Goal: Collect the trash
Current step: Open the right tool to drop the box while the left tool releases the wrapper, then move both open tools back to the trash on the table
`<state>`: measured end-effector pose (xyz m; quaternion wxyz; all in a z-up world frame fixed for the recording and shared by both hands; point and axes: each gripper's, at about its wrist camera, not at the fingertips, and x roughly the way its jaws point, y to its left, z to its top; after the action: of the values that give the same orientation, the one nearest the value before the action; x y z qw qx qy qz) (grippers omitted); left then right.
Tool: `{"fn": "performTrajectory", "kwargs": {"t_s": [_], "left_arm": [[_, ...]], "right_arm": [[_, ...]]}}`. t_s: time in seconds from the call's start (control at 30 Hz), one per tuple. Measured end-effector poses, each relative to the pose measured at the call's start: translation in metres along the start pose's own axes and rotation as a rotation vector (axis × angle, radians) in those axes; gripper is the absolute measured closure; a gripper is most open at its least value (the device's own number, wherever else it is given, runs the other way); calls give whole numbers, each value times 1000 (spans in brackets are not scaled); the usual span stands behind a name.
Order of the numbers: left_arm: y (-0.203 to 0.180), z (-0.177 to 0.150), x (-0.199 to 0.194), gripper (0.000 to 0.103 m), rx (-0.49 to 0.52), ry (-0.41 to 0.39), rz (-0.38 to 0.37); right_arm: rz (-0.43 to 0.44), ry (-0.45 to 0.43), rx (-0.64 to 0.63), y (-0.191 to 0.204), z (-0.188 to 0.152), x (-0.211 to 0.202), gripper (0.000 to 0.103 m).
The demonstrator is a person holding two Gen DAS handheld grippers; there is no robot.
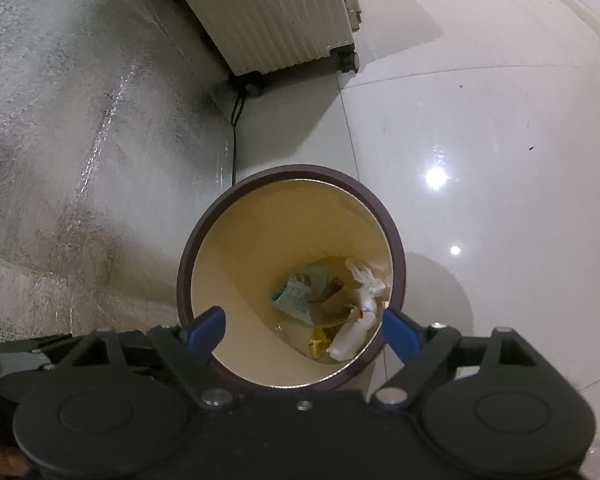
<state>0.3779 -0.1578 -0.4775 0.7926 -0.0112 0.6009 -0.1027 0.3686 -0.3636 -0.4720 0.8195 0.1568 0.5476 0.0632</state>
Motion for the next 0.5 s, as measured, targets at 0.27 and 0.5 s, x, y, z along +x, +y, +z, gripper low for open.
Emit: {"fn": "performTrajectory", "kwargs": {"t_s": [0.27,0.5], "left_arm": [[4,-2,-8,11,-2,-2,48],[9,-9,-24,1,-8,-22,73]], "right_arm": [[-55,-24,-4,-3,-7,-9,0],[-89,-35,-23,-2,-13,-21,0]]}}
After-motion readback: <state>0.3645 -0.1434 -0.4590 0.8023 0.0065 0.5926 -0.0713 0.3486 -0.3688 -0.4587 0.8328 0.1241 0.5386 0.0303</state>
